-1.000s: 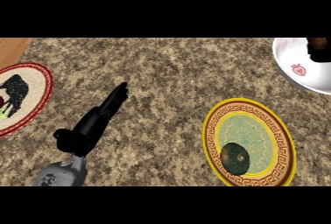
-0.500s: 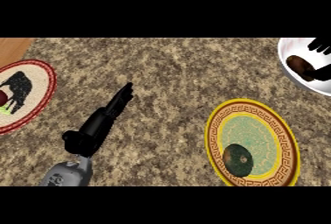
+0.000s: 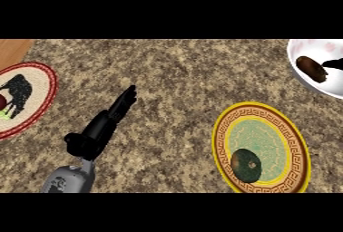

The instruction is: Pick the sweet potato from the plate and place it in the bowl

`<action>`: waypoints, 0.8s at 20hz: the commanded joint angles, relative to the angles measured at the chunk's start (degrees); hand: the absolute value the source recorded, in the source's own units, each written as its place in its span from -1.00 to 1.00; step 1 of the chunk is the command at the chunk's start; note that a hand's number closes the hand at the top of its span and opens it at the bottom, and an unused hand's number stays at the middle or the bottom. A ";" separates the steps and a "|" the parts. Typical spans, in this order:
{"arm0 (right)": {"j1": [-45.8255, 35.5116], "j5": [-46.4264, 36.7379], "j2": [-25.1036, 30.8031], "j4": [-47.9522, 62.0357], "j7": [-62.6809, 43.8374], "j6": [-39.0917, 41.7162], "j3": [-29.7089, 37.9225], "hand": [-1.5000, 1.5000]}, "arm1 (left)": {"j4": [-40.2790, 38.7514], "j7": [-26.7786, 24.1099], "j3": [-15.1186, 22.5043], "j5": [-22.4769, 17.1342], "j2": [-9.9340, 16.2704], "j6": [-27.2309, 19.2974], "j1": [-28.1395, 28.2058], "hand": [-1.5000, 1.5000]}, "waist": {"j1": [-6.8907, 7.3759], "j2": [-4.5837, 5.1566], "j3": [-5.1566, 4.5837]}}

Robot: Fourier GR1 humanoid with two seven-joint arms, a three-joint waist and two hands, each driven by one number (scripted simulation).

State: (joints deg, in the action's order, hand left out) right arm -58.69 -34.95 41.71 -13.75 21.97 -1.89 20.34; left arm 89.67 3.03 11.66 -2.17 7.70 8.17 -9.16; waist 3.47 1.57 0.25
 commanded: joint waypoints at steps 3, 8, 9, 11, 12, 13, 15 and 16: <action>0.09 7.02 6.60 3.80 -0.36 2.46 8.12 -1.00 | 0.26 -0.24 1.62 1.44 -2.06 -1.45 0.31 0.00 | -0.43 0.00 0.07; 3.50 10.58 10.85 5.77 0.95 3.86 12.21 -1.00 | -1.29 -0.32 -0.49 0.50 -0.44 0.05 -1.62 0.00 | -0.65 0.23 0.13; 3.45 10.71 13.12 6.15 -0.37 4.82 12.54 -1.00 | 2.39 1.93 -0.51 -0.34 0.19 0.29 -0.65 0.00 | 0.29 0.16 0.21; 5.64 13.07 13.14 6.68 1.82 4.80 14.95 -1.00 | -1.00 -0.32 0.73 1.12 -2.49 -1.52 -0.46 0.00 | -0.64 0.37 0.22; 6.74 13.15 15.21 6.60 2.76 5.96 15.16 -1.00 | -0.03 0.79 -0.60 0.15 -0.27 0.21 -1.53 0.00 | -0.45 0.54 0.32; 8.94 14.17 16.16 6.97 4.76 7.35 16.20 -1.00 | -0.19 -0.99 0.55 1.83 -0.42 -0.48 0.71 0.00 | -0.90 0.29 0.32; 9.75 15.39 17.60 7.22 4.85 8.63 17.49 -1.00 | 0.68 0.34 -0.51 1.38 -0.05 -0.61 -0.95 0.00 | -0.73 0.21 0.32; 10.86 16.03 18.28 7.70 5.30 9.46 18.20 -1.00 | 0.87 0.11 -0.28 1.35 -0.75 -1.03 -0.88 0.00 | -0.74 0.36 0.41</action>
State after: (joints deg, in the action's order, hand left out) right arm -50.93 -21.26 56.93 -7.01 25.63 5.29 35.95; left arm 90.07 3.43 11.37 -1.32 7.11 7.62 -10.11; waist 2.80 1.84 0.54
